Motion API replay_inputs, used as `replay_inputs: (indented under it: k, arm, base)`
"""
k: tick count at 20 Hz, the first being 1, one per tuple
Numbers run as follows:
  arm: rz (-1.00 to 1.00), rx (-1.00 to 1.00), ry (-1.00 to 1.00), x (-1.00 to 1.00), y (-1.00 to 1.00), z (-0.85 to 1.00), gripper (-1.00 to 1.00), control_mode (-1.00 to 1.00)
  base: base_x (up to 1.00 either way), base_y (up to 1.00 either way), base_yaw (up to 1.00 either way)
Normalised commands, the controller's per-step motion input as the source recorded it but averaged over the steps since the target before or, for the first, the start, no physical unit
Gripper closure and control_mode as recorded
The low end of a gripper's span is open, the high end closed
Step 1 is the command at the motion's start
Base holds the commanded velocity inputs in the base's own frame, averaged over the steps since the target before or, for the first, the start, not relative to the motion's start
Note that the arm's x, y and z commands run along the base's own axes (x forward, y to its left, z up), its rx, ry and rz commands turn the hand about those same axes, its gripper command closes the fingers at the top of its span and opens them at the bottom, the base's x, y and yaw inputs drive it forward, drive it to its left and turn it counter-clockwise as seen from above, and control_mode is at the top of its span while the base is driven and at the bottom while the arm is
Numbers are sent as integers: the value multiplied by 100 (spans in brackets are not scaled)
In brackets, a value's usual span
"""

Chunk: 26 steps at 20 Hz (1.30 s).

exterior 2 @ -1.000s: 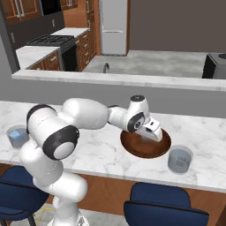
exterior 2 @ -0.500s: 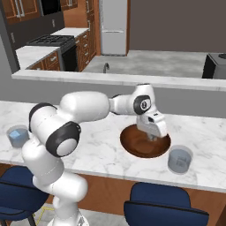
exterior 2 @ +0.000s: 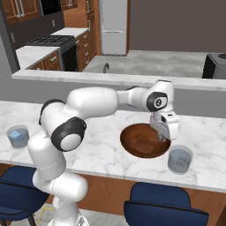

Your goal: There are four ice cubes in the ice bowl. Place two ice cubes in each glass of water.

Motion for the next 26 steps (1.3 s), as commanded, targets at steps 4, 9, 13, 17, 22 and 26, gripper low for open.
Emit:
replay_inputs:
  k: [4,9,13,17,22,26]
  arm:
    - [-12,7,-26,0,-8,3,100,-100]
    - [-9,1,-21,0,-13,-35,100,-100]
    - [-9,0,-15,0,-35,-34,100,-100]
    - [-10,0,-15,0,-40,-3,100,-100]
    - [-11,1,-15,0,-39,13,100,-100]
    - [-4,0,-2,10,-13,6,100,-100]
  base:
    - [0,0,0]
    - [0,0,0]
    - [0,0,0]
    - [0,0,0]
    - [0,0,0]
    - [0,0,0]
